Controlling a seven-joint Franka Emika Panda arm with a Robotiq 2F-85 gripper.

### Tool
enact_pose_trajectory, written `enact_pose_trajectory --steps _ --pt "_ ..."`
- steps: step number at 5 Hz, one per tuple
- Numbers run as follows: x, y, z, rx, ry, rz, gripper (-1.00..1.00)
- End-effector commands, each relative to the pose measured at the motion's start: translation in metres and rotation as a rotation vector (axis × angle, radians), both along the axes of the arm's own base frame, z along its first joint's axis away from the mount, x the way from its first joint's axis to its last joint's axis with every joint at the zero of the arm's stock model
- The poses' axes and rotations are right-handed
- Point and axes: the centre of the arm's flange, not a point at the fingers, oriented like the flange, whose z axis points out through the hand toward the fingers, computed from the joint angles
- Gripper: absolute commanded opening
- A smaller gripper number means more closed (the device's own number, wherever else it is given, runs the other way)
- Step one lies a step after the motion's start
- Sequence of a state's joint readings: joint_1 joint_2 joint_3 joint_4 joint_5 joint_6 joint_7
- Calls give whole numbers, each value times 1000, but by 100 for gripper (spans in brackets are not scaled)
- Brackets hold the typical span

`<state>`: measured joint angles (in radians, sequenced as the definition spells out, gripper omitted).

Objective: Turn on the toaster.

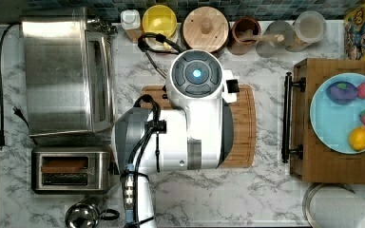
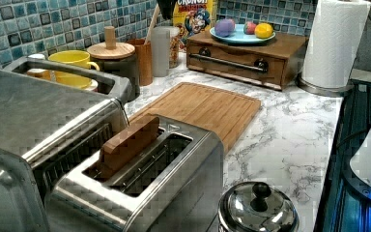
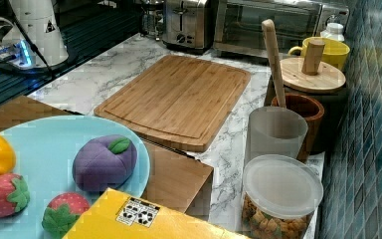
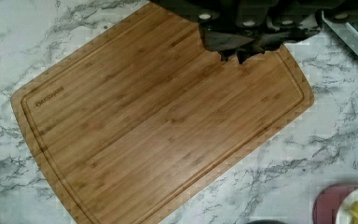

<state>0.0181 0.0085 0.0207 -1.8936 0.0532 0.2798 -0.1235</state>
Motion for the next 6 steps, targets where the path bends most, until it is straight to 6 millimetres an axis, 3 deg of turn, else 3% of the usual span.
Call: enact_pose_trajectory --steps 1,2,4,6 --pt "-42 76 -30 59 -6 292 -100" --pt "-57 90 -38 66 18 329 -100" --pt "-110 118 -27 111 -66 446 -100" --pt "-136 139 -36 118 -66 509 -100"
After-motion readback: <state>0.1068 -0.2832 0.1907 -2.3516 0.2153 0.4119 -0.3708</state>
